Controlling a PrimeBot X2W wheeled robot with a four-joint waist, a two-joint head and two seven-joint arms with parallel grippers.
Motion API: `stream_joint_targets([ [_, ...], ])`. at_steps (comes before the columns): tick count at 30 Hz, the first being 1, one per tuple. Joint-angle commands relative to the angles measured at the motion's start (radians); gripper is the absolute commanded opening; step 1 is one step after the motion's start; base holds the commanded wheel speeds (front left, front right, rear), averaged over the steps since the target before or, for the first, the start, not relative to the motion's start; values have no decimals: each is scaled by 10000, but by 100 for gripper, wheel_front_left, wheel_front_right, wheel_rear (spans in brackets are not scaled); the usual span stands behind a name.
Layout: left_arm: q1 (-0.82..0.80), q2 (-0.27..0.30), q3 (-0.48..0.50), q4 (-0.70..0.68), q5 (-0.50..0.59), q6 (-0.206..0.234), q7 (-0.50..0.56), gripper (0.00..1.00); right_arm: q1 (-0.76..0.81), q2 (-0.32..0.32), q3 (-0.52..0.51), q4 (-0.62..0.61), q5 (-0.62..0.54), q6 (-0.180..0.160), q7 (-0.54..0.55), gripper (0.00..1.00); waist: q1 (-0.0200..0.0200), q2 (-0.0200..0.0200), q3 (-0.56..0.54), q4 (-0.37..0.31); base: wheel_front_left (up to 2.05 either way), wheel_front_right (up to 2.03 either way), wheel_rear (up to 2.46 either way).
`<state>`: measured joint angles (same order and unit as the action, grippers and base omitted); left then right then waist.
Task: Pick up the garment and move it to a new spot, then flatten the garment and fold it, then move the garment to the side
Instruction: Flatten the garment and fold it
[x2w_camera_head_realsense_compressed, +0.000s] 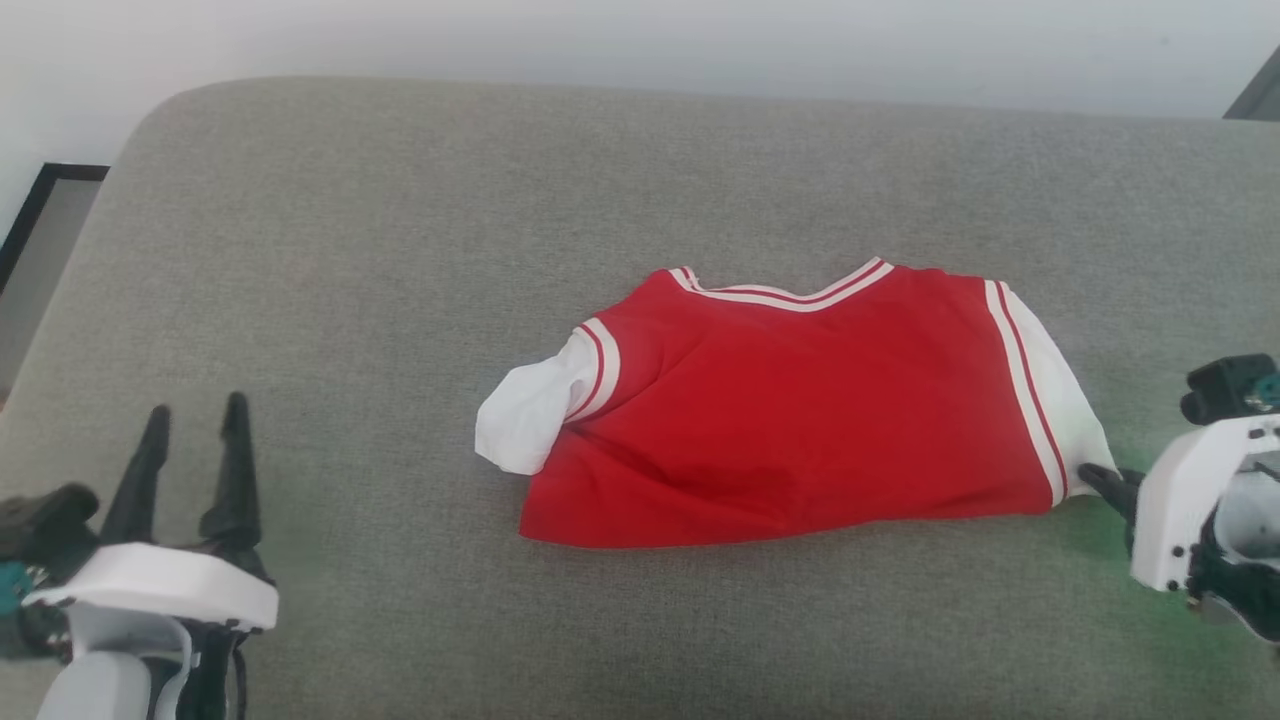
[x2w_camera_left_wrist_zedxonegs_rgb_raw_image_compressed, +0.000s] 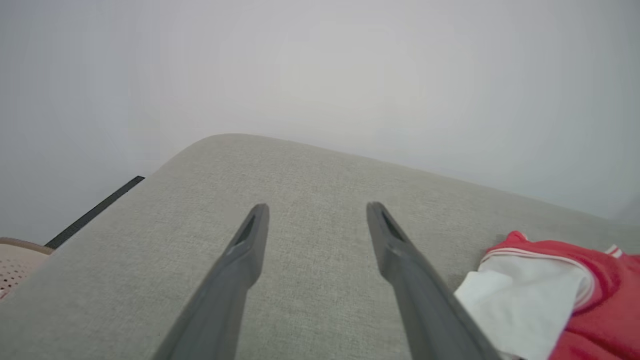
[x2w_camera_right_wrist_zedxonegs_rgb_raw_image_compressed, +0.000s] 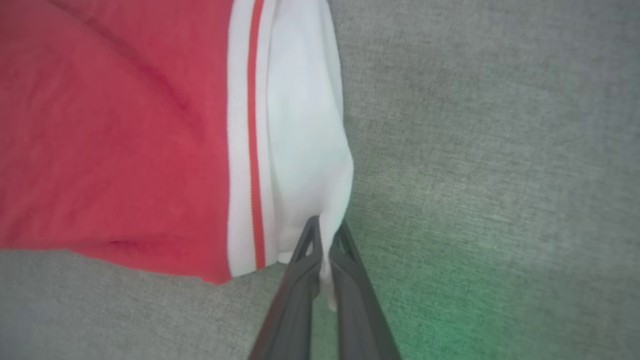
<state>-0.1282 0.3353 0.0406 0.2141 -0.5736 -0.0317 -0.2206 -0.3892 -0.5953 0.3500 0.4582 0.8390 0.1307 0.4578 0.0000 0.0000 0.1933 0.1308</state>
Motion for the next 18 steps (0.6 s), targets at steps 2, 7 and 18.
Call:
stream_joint_targets([
  [2, -234, 96, -126, 60, -79, -128, 155, 100, -144, 290, -107, 229, -299, 1, 9, 100, 0, 0, 29, -33, 0, 0, 0],
  [7, -629, 306, -419, 88, -234, -337, 946, 100, -343, 551, -478, 123, -590, 1, -177, 100, 0, 0, 8, -167, 0, 0, 0],
  [18, -1453, 1175, -977, -367, -814, -564, 3643, 100, -297, 995, -1454, -1053, -1632, 1, -1801, 100, 0, 0, -130, -910, 0, 0, 0],
])
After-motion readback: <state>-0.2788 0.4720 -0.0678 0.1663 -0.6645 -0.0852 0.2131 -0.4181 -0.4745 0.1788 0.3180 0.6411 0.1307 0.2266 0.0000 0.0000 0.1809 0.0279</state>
